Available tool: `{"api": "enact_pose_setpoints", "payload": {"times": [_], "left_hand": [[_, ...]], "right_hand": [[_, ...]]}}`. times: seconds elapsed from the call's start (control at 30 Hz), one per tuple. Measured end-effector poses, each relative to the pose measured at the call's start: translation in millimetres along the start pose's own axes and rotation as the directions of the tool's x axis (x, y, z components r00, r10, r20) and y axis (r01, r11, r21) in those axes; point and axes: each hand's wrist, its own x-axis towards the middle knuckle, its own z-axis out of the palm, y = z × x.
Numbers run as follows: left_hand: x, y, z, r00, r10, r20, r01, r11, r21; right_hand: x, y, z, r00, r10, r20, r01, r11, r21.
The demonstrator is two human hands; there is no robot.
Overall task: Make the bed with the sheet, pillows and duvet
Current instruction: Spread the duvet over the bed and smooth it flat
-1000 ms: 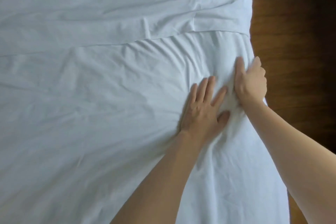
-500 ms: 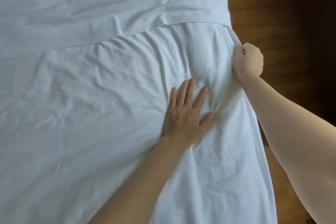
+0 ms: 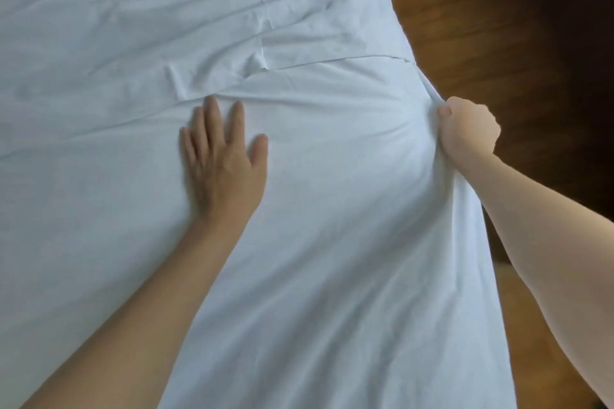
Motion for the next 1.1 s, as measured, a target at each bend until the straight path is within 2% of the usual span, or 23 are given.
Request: {"api": "enact_pose_setpoints", "payload": {"times": [0.1,0.17,0.23,0.3,0.37,0.4,0.47,0.5,0.57,0.63,0.7,0.77,0.87,0.9,0.93,1.03,1.1], "left_hand": [[16,-14,2,0.997,-0.075,0.036,0.073,0.995,0.065],[20,4,6,0.996,-0.063,0.066,0.058,0.995,0.080],[12,33,12,0.993,0.072,0.089,-0.075,0.997,0.036],[-10,68,17,0.964,0.247,0.095,-0.244,0.969,-0.040],[-37,102,21,0.920,0.372,0.123,-0.363,0.927,-0.091],[-51,116,21,0.893,0.425,0.152,-0.412,0.905,-0.110],[-80,138,22,0.815,0.532,0.231,-0.514,0.847,-0.139],[-96,144,22,0.776,0.575,0.261,-0.553,0.818,-0.158],[-128,150,24,0.741,0.627,0.239,-0.589,0.778,-0.218],[-162,155,21,0.706,0.658,0.261,-0.623,0.753,-0.215],[-190,160,15,0.661,0.667,0.345,-0.653,0.737,-0.174],[-209,161,6,0.592,0.700,0.399,-0.687,0.697,-0.205],[-230,150,-3,0.425,0.863,0.272,-0.797,0.499,-0.339],[-238,144,-6,0.410,0.885,0.220,-0.801,0.464,-0.377],[-246,137,-9,0.444,0.880,0.167,-0.774,0.471,-0.423],[-269,113,-26,0.697,0.714,0.064,-0.573,0.608,-0.550],[-284,93,-35,0.812,0.583,0.038,-0.476,0.698,-0.535]], "right_hand": [[3,-4,7,1.000,0.004,0.024,-0.004,1.000,0.002],[2,-18,6,0.994,0.061,0.089,-0.071,0.992,0.106],[-3,-34,-2,0.997,0.072,0.035,-0.079,0.958,0.276],[-18,-49,-17,0.985,0.008,-0.174,0.056,0.929,0.364],[-46,-63,-28,0.921,-0.200,-0.333,0.317,0.884,0.344],[-62,-66,-29,0.862,-0.353,-0.363,0.465,0.836,0.292],[-93,-57,-15,0.719,-0.641,-0.270,0.690,0.705,0.162],[-110,-47,-5,0.684,-0.709,-0.170,0.729,0.670,0.139],[-139,-19,13,0.722,-0.692,-0.016,0.683,0.709,0.174],[-164,9,22,0.798,-0.602,0.026,0.578,0.778,0.246],[-183,32,24,0.850,-0.523,0.054,0.489,0.824,0.286],[-198,52,27,0.895,-0.440,0.074,0.394,0.858,0.329],[-230,81,29,0.947,-0.299,0.115,0.226,0.879,0.420],[-244,92,28,0.961,-0.258,0.098,0.193,0.883,0.428],[-259,101,27,0.976,-0.201,0.083,0.143,0.879,0.455],[-311,123,27,0.985,0.027,0.172,-0.126,0.790,0.600],[-340,135,29,0.960,0.167,0.226,-0.277,0.703,0.656]]}}
